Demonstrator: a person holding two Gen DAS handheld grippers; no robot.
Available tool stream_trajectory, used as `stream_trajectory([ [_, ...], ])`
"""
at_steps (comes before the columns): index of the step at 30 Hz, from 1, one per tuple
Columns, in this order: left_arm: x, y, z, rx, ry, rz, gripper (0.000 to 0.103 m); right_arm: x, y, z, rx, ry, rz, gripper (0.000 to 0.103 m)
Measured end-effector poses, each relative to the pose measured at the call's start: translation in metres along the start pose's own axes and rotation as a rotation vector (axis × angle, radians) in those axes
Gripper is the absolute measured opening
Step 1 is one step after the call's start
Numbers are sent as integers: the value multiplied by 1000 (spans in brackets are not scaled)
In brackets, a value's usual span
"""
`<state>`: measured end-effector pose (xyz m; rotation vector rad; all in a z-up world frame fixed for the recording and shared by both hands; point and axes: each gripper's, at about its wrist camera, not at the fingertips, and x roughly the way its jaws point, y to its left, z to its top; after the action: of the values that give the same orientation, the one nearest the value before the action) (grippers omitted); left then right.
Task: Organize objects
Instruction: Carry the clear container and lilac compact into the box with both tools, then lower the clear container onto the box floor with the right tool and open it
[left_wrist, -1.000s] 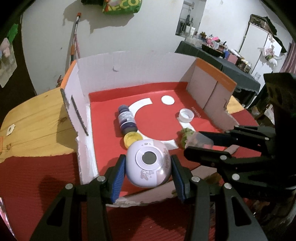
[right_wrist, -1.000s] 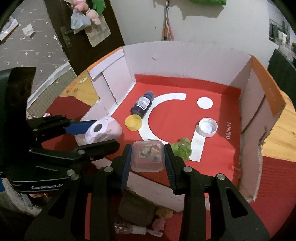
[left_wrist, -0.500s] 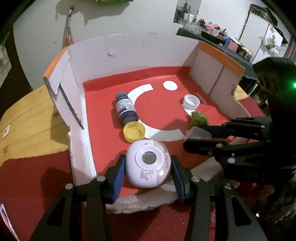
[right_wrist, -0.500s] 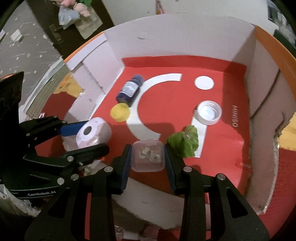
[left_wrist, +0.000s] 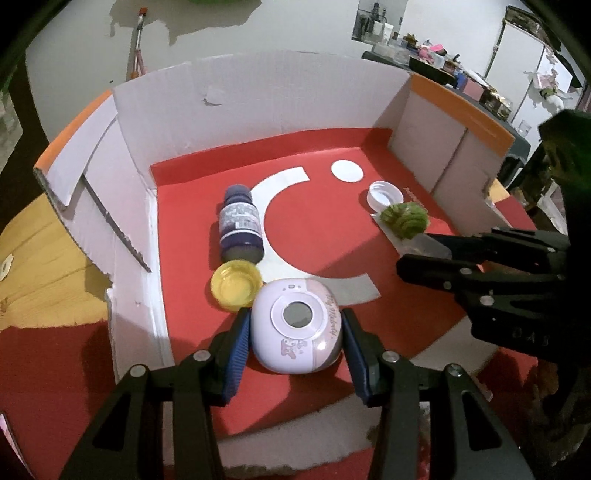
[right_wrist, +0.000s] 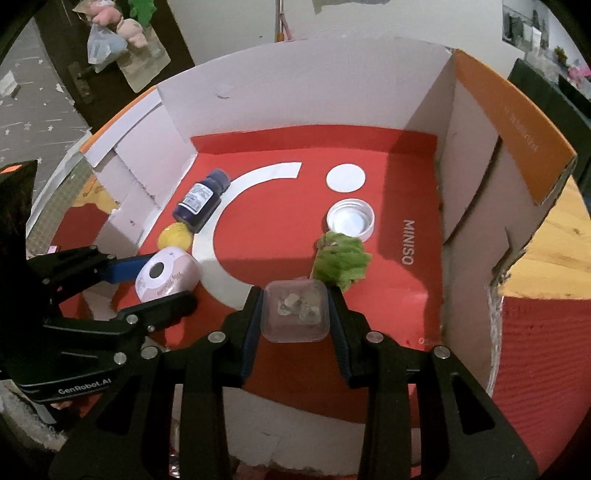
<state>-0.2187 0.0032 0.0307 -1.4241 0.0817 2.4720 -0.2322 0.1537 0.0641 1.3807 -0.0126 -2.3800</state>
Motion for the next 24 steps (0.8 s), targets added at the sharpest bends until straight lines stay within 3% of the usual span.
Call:
stream_trajectory([
  [24, 11, 4, 10, -50, -61, 58, 49, 7, 3, 1, -11, -44, -60, 33],
])
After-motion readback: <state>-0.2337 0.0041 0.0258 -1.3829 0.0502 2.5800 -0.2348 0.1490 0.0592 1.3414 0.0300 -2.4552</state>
